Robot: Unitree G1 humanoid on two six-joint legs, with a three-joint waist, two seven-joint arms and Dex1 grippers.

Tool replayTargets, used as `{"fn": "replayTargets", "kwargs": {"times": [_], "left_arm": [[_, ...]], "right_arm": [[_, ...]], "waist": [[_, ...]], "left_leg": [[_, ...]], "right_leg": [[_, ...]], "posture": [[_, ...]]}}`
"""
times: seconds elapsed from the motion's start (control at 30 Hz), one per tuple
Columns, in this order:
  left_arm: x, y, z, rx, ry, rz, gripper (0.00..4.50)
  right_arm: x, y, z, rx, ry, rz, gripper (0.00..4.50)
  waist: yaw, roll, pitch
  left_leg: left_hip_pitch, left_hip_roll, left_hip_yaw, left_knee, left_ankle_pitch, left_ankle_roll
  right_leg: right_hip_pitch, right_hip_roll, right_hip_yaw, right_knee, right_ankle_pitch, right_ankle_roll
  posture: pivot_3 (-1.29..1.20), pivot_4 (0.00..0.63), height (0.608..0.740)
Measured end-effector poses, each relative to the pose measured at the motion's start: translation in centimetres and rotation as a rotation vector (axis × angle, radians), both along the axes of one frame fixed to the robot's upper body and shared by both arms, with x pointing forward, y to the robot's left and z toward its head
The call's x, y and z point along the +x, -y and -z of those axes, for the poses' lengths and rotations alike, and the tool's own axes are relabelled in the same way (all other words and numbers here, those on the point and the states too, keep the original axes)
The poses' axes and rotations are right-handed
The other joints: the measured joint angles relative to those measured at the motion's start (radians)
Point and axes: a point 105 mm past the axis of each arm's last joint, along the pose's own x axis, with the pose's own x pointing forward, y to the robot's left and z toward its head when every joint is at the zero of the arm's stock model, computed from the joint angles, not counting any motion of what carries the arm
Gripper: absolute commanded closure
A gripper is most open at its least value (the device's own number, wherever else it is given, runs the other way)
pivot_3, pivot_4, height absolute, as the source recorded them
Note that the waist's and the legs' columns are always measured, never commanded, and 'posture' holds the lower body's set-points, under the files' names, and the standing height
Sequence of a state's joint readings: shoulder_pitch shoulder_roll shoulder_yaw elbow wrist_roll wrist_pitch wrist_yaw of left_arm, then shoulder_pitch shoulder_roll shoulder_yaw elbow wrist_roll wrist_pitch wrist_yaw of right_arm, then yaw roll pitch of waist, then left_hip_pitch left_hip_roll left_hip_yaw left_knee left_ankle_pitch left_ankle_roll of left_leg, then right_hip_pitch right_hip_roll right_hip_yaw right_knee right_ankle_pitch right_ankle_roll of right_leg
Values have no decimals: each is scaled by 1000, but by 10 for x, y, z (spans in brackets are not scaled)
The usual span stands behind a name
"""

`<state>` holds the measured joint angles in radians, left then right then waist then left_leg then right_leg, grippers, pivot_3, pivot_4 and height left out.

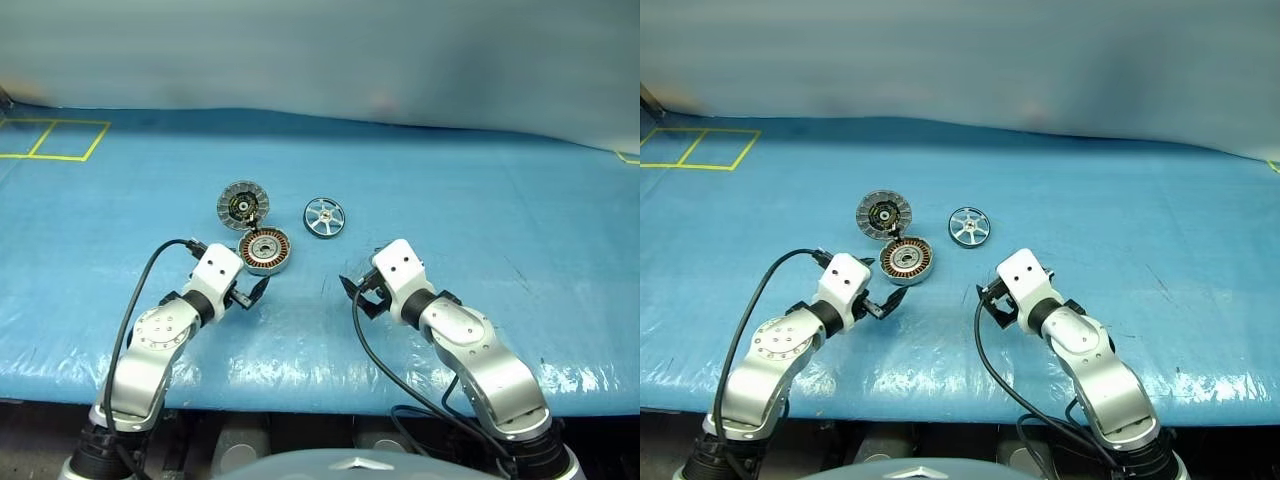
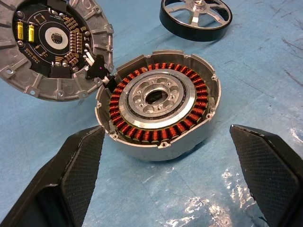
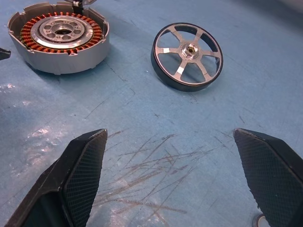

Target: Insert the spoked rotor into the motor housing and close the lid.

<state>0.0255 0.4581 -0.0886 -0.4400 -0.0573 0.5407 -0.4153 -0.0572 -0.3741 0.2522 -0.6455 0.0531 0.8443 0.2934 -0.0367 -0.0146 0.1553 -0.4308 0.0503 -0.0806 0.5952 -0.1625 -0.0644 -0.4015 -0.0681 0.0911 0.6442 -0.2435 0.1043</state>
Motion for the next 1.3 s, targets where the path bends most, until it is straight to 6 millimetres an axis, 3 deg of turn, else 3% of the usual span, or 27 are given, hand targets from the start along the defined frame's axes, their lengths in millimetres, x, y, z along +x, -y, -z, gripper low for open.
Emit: {"fn": "replayTargets", "kwargs": {"times": [1.3], "left_arm": [[-3,1,5,-2,-52,7,0]], "right_arm": [[1,-4,-2,19,11,9,17]], "waist": [[0,0,0]], "left_leg": [[0,0,0,0,0,0]], "right_leg": [[0,0,0,0,0,0]], "posture": [[0,150,740]]}}
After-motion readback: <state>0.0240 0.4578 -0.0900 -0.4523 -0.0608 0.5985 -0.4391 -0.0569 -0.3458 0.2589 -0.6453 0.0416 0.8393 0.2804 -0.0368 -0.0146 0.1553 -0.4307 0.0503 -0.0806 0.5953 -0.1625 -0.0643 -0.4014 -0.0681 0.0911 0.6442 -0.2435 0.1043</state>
